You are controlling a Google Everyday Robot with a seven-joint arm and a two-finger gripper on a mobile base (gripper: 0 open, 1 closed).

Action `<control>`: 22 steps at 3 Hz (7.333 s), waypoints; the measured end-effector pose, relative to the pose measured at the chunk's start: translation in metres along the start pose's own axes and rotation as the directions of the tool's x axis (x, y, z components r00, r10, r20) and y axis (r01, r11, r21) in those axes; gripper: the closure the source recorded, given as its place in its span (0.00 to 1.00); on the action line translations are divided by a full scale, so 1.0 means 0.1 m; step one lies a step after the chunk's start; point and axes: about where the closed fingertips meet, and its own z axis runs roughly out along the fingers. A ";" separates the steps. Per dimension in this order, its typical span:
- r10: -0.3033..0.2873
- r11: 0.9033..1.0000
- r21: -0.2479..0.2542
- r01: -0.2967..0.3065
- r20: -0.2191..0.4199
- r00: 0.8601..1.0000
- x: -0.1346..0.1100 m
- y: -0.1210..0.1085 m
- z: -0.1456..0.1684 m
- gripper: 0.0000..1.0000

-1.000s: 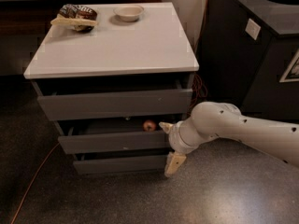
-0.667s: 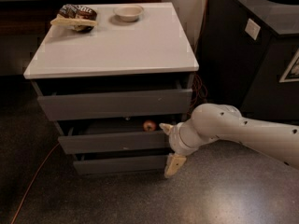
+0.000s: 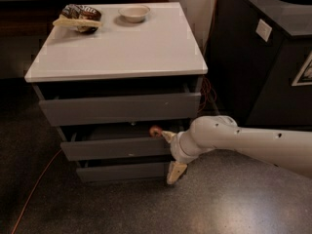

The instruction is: Pick rxbar blueberry from middle drawer and place on counter

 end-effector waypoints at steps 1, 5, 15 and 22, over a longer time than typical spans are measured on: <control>-0.002 1.000 -0.002 0.002 0.000 1.000 0.12 -0.15 0.33 0.00; 0.080 0.997 0.019 -0.081 0.020 0.997 0.61 -0.87 1.53 0.03; 0.153 0.988 -0.022 -0.152 0.077 0.985 0.50 -0.53 1.58 1.00; 0.166 0.984 -0.077 -0.159 0.103 0.981 0.29 -0.08 1.54 1.00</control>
Offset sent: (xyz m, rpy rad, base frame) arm 0.0866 0.0098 -0.0845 0.0222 0.0153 -0.0174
